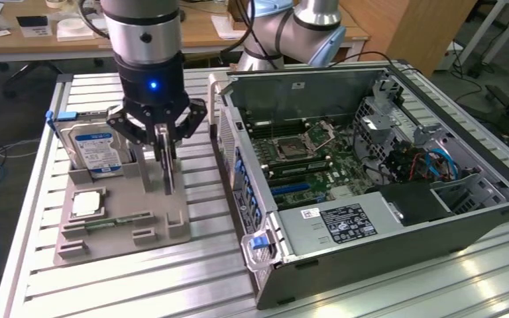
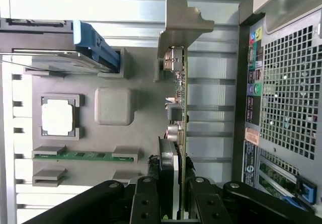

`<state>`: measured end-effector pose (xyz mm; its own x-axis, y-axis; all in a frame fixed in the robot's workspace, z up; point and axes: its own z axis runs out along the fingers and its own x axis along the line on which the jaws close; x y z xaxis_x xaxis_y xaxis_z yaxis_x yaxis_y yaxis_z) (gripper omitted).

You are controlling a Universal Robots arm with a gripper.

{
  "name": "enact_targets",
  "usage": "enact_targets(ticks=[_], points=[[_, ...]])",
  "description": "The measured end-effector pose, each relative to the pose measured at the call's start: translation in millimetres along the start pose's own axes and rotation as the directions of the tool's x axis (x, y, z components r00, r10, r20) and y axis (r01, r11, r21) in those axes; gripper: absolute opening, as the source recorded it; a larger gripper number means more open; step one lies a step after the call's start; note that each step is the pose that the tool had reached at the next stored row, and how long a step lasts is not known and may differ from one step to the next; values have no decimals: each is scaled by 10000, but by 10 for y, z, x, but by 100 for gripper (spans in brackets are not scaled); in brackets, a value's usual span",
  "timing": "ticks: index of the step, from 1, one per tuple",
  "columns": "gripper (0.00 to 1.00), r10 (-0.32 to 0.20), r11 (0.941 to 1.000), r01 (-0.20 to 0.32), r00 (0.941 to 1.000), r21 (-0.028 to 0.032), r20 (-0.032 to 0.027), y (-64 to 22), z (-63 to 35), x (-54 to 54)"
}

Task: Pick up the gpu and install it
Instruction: 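Pick up the gpu and move the gpu toward the slot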

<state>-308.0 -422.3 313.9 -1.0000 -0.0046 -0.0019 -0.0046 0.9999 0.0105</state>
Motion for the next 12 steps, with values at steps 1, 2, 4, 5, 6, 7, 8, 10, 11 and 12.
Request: enact_targets(ticks=[1, 2, 4, 5, 6, 7, 8, 10, 11, 12], points=[[28, -3, 10000, 3, 10000, -3, -1, 0, -32, 0], [28, -4, 10000, 4, 10000, -8, 0, 0, -60, 0], [28, -7, 10000, 7, 10000, -15, -1, 1, -121, 0], [28, -8, 10000, 8, 10000, -19, 0, 2, -158, 0], [28, -9, 10000, 9, 10000, -20, -2, 2, -195, 0], [28, -10, 10000, 10, 10000, -21, -1, 2, -234, 0], [28, -11, 10000, 11, 10000, -21, -1, 3, -270, 0], [28, -13, 10000, 13, 10000, -22, -2, 4, -340, 0], [28, -13, 10000, 13, 10000, -23, 0, 4, -367, -1], [28, -14, 10000, 14, 10000, -23, -1, 4, -394, -1]])
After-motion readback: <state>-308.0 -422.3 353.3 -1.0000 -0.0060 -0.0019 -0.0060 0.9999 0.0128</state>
